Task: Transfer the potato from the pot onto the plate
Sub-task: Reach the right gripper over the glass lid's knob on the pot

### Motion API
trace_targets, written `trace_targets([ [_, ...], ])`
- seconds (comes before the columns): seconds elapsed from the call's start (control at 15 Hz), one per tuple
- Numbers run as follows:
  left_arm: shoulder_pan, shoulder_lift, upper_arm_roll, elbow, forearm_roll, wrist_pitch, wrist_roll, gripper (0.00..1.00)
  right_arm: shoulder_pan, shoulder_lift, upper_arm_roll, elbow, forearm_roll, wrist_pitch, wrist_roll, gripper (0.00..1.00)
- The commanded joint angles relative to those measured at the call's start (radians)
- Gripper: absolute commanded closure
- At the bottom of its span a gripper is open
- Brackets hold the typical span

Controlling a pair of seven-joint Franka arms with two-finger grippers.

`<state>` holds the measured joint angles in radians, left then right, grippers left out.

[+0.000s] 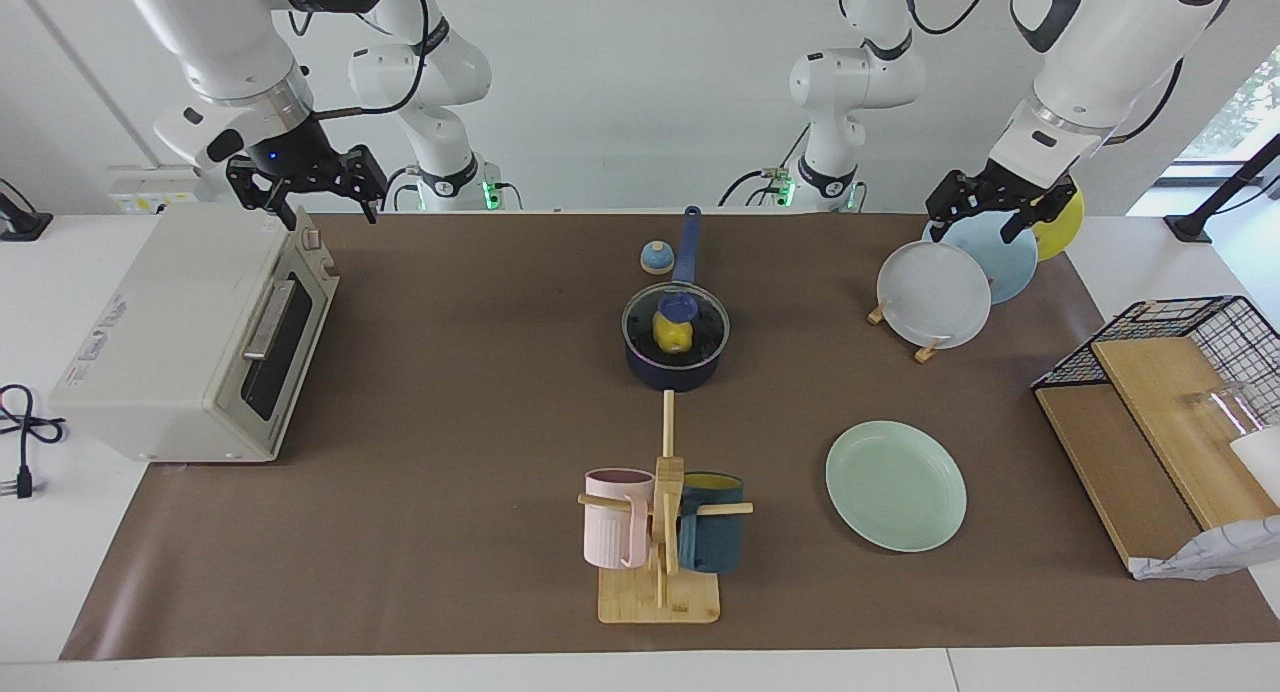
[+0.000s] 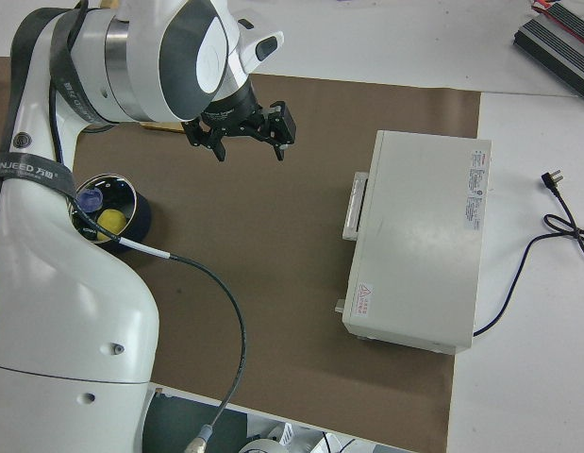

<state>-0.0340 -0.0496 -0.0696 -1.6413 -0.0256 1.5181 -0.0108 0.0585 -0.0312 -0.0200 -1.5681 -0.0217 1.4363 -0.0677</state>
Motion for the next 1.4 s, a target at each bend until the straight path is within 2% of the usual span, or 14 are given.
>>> trace_targets([
  [0.0,0.014,-0.015,-0.012,-0.008,0.007,-0.009,-0.006,0.0,-0.008,-0.024,0.003,-0.029,0.012,0.024,0.016,0.0],
  [0.33,0.014,-0.015,-0.012,-0.008,0.009,-0.009,-0.006,0.0,0.0,-0.024,0.005,-0.032,0.012,0.041,0.029,0.0],
  [0.67,0.014,-0.015,-0.012,-0.009,0.007,-0.009,-0.006,0.0,0.081,-0.021,0.008,-0.033,0.026,0.079,0.075,0.0],
  [0.93,0.014,-0.015,-0.012,-0.009,0.007,-0.009,-0.006,0.0,0.251,0.028,0.011,-0.023,0.051,0.142,0.3,0.0],
  [1.13,0.014,-0.015,-0.012,-0.009,0.009,-0.009,-0.006,0.0,0.39,0.118,0.012,0.02,0.065,0.186,0.443,0.0],
  [1.33,0.014,-0.015,-0.012,-0.008,0.007,-0.009,-0.006,0.0,0.507,0.218,0.012,0.049,0.056,0.287,0.596,0.0],
])
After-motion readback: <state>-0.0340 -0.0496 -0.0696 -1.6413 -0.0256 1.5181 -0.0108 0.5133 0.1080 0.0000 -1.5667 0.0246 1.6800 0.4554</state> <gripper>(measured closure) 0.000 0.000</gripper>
